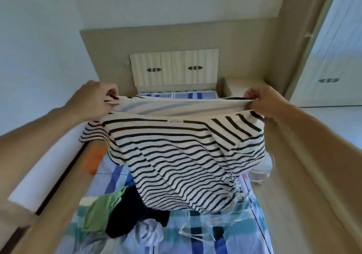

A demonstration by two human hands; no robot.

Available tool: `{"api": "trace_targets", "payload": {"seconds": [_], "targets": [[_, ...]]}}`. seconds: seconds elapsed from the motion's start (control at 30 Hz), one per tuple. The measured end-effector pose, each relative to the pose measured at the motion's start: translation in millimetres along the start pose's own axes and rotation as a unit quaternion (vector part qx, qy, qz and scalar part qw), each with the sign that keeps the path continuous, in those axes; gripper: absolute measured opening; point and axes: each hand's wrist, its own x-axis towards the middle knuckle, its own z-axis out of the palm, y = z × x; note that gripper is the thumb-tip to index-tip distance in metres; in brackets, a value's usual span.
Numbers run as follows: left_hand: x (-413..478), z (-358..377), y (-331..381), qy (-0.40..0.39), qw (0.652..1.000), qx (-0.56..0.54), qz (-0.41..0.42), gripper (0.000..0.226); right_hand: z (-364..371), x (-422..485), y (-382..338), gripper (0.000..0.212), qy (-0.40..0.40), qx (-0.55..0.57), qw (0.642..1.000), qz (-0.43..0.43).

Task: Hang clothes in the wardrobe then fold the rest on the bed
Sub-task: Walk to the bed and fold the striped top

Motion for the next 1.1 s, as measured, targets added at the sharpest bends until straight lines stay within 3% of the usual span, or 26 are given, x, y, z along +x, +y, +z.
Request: {"api": "trace_targets", "payload": {"seconds": [0.1,0.27,0.43,0.53,0.67,0.73,0.8,0.87,0.97,1.1], "targets": [[5,-33,-3,0.019,0.999,-0.031,-0.019,0.017,-50,-10,-55,0.015,-0.068,-0.015,0.997,-0.029],[12,-84,-6,0.014,0.992,-0.115,-0.048,0.017,-108,-23,-122,0.018,-0.091,-0.024,0.994,-0.057],[13,-110,2,0.018,0.986,-0.160,-0.051,0.021,-121,-15,-141,0.028,-0.003,-0.130,0.992,-0.004],[8,-123,20,-0.024,0.975,-0.216,-0.038,0.036,-108,-19,-145,0.031,0.044,0.000,0.998,0.051],[-7,-140,30,-0.136,0.952,-0.269,-0.044,0.036,-78,-28,-152,0.017,0.052,0.214,0.966,0.137],[-16,-144,27,-0.168,0.932,-0.320,-0.035,0.022,-70,-36,-155,0.019,0.046,0.266,0.952,0.144],[-23,-143,17,-0.170,0.920,-0.349,-0.044,0.035,-68,-43,-156,0.019,0.009,0.234,0.966,0.107],[-31,-136,5,-0.115,0.924,-0.361,-0.056,0.054,-72,-49,-153,0.024,-0.034,0.182,0.982,0.046],[-41,-120,-11,-0.037,0.920,-0.387,-0.046,0.028,-80,-59,-145,0.022,-0.132,-0.033,0.986,-0.096],[-64,-93,-11,0.003,0.920,-0.390,-0.026,0.040,-73,-74,-136,0.020,-0.174,-0.206,0.955,-0.124]]}}
